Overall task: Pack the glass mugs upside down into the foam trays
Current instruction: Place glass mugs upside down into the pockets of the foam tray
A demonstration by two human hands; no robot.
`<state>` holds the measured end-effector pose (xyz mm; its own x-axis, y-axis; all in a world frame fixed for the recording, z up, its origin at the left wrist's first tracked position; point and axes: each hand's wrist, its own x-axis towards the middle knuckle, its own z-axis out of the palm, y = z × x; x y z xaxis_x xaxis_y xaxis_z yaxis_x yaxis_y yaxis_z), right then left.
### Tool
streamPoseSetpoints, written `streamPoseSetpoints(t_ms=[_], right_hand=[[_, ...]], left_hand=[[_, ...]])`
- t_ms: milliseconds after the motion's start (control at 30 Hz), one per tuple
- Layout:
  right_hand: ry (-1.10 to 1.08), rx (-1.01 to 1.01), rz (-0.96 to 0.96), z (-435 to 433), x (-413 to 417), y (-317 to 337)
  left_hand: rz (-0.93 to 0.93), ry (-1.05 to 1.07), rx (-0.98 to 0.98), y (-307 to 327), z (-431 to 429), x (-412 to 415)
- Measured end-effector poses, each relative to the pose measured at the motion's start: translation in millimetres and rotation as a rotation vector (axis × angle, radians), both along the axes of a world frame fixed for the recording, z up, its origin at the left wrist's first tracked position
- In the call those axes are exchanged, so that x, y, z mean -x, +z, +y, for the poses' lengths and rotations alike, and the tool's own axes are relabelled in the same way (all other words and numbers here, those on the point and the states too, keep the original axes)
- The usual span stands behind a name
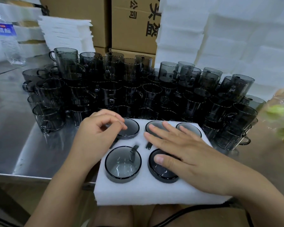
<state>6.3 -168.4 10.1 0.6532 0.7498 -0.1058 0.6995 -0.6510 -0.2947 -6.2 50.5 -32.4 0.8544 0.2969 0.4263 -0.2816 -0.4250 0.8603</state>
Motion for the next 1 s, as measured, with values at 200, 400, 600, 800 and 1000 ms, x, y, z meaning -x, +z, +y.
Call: streamPoseSetpoints(t_ms=[200, 400, 600, 800, 1000], right_hand=[[-0.001, -0.060, 0.029, -0.4, 0.0, 0.1], [-0.230, -0.521, 0.117, -3.4, -8.0, 13.3], [-0.381, -0.633, -0.323, 13.8, -50.7, 32.9], [-0.302, -0.111, -0.627, 35.7, -99.9, 25.3], [-0.250, -0.054, -0.690, 37.2, -111.1, 16.7]], left_hand=[[0.091, -0.057, -0.383, 30.6, -21.7, 19.7], [0.365, -0.278, -0.792, 31.2, -49.4, 15.6], [0.356, -0.359, -0.934, 26.3, -46.7, 9.1], [0.385, -0.376, -0.888, 27.7, -46.4, 9.5], [0.385, -0.377, -0.868, 29.3, -47.9, 11.0]])
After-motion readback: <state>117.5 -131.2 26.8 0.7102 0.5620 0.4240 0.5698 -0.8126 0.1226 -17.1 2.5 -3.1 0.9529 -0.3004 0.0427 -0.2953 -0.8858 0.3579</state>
